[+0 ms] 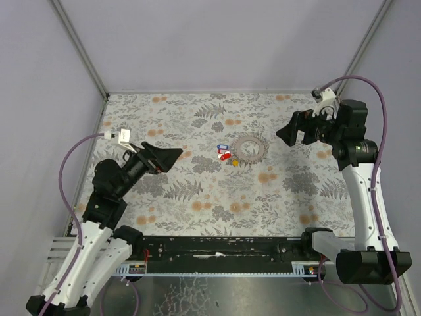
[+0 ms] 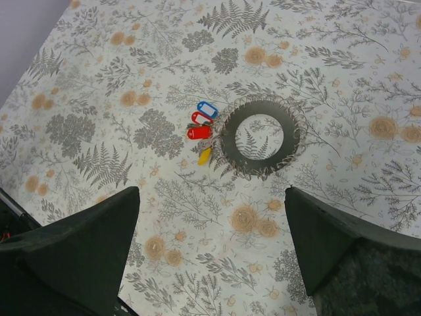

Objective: Remove the keys from the keyring
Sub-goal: Pick up the keyring from the center of the board.

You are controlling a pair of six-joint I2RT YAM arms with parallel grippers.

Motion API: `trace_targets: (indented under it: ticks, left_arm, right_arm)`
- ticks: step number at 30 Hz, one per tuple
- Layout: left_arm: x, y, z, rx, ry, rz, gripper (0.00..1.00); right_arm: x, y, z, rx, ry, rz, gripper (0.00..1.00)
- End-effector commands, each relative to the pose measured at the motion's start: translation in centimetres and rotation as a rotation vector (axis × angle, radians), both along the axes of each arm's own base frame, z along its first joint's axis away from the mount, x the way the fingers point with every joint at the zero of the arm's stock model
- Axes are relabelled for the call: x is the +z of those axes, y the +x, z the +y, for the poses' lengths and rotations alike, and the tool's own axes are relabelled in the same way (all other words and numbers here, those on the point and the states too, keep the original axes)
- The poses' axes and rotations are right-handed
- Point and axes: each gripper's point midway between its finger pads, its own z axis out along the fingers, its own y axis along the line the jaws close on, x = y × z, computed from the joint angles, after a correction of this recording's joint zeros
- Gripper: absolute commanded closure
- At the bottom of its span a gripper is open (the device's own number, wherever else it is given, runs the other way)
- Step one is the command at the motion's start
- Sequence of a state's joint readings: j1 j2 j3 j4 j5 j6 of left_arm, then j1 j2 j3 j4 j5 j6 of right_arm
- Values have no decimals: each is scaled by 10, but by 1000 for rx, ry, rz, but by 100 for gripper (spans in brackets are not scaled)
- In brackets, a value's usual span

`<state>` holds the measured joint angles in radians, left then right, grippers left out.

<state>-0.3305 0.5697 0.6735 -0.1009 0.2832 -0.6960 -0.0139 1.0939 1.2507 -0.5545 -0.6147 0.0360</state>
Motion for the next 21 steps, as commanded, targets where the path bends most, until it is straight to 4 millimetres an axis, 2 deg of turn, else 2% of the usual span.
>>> trace_targets:
  ticks: [1,4,9,13,17,21]
  left_arm:
    - [14,-7,-17,-129,-135,-51,0]
    - [3,-6,-23,-173,-176,-28,0]
    - [-24,-3,-32,-233,-205,46,0]
    - [-47,-2,-37,-263,-228,107,0]
    - [-66,0,-37,-261,-225,145,0]
    - [-81,2,-37,-255,-202,174,1]
  right_arm:
    - [4,11,-1,18,29,-50,1]
    - [-8,6,11,160,9,-89,1]
    - [-45,6,32,368,-80,-133,1]
    - [-75,20,47,481,-81,-46,1]
    - [-115,43,64,528,-147,84,1]
    - [-148,60,81,568,-168,142,1]
